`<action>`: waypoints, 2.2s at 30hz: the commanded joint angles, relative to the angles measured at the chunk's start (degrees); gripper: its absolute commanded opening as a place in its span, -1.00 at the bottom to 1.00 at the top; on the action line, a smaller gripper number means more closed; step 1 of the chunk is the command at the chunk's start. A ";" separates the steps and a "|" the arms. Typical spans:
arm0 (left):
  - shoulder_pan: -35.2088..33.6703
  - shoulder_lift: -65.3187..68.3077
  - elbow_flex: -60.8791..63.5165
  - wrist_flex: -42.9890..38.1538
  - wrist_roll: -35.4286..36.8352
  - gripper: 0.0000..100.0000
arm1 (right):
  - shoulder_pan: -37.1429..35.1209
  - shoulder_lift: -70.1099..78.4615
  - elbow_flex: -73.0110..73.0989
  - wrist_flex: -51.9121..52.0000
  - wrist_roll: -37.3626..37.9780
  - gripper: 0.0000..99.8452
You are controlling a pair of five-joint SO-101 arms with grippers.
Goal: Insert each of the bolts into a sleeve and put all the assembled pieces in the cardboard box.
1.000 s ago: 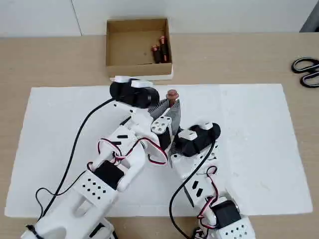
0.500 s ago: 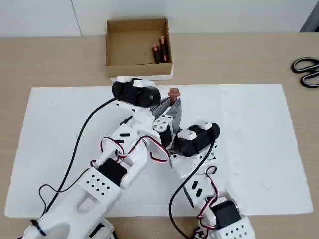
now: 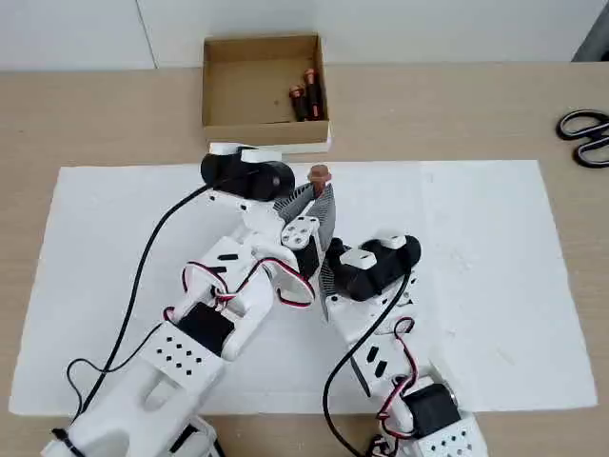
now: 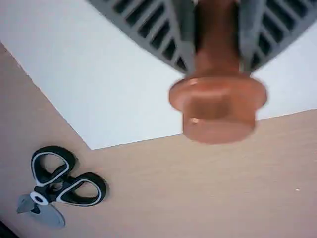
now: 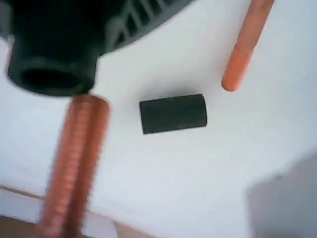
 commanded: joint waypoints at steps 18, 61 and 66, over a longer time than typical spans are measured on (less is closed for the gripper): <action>-0.44 -2.55 -4.00 1.05 2.02 -0.99 | 0.13 -1.19 -1.14 -0.04 -0.79 -0.99; 1.32 -2.02 -6.02 0.97 2.20 -0.99 | 0.13 -1.19 -1.14 -0.04 -0.79 -0.99; 1.32 -2.02 -5.49 0.79 2.20 -0.99 | 0.04 -1.19 -1.14 -0.04 -0.79 -0.99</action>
